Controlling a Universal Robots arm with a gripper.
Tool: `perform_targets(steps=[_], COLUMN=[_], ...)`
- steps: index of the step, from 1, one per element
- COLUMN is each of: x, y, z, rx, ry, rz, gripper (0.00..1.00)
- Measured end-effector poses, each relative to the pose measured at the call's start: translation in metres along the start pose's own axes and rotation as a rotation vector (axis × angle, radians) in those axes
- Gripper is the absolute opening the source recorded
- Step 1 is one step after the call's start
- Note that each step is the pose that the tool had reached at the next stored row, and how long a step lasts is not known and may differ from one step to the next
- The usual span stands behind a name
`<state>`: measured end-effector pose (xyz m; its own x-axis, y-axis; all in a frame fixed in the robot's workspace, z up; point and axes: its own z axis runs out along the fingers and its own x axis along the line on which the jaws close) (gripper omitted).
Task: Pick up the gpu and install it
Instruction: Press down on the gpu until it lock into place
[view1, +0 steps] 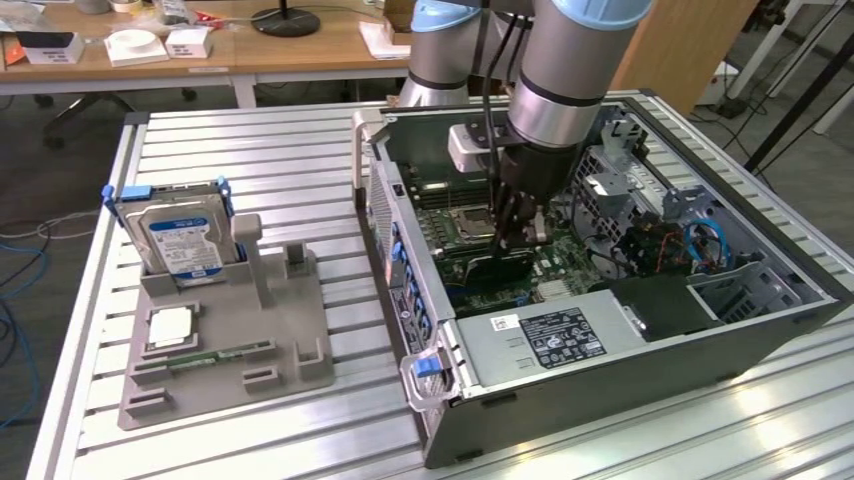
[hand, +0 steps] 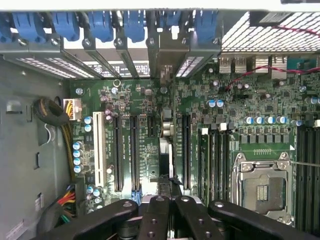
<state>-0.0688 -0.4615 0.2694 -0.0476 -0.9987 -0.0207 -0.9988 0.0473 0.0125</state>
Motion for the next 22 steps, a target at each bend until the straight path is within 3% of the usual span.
perform_targets(steps=[1,12,14,16,22], x=[0.000,0.000,0.000,0.000,0.000], y=[0.0001,-0.0001,-0.0001,0.0002,0.0065], z=[0.0006,0.0117,0.0072,0.0016,-0.0076], rx=[0.0027,0.0073,0.0089,0.0079,0.0077], ry=[0.0008,0.0079,0.0035,0.0062,0.0058], rz=[0.000,0.000,0.000,0.000,0.000], gripper=[0.11,0.11,0.11,0.11,0.11])
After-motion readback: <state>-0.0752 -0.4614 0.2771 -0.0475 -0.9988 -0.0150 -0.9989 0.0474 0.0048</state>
